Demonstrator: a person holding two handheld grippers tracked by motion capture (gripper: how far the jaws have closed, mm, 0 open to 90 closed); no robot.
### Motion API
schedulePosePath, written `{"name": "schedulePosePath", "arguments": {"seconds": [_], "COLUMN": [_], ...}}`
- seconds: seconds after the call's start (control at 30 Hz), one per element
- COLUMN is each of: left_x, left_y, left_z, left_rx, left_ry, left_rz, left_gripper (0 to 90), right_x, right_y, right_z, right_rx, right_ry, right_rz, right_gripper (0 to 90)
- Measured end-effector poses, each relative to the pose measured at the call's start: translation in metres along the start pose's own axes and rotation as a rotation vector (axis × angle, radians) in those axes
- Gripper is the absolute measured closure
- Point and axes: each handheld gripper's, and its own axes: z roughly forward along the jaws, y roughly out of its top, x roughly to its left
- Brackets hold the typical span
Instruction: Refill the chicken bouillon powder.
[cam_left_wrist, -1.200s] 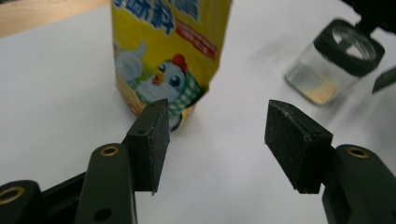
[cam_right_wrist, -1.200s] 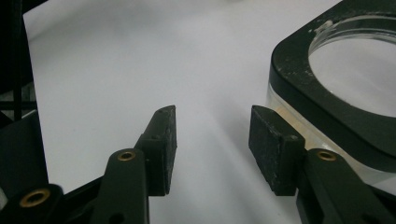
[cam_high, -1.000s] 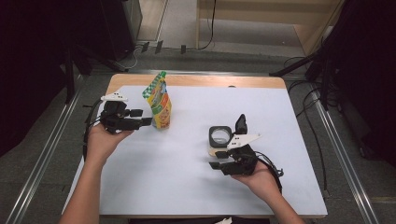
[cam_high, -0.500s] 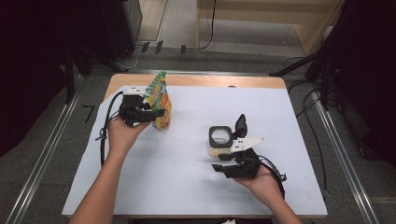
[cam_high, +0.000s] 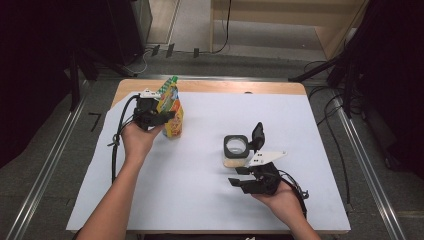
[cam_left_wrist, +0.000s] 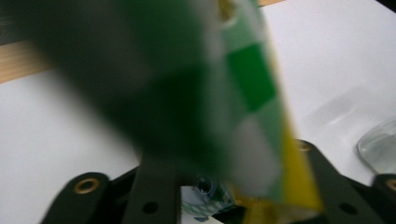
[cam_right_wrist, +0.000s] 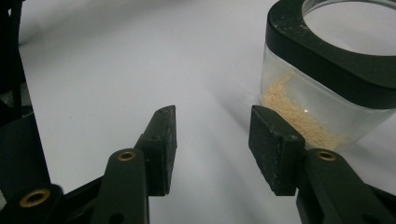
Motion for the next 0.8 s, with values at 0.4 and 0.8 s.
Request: {"name": "schedulePosePath", "arguments": {"seconds": [0.4,0.8], "left_x": [0.008,0.003], "left_y": [0.002,0.020], "left_z": [-0.016,-0.050], "left_rx": [0.005,0.055], "left_ry": [-0.080,-0.231], "left_rz": [-0.010,0.042], "left_gripper": [90.0,90.0], "right_x": [0.007,0.013], "right_y": [0.004,0.007], "right_z": [0.010,0.017], "right_rx": [0.005,-0.010], "right_ry": [0.015,0.027], "right_rz": [-0.023,-0.051], "right_gripper": [53.1,53.0]}}
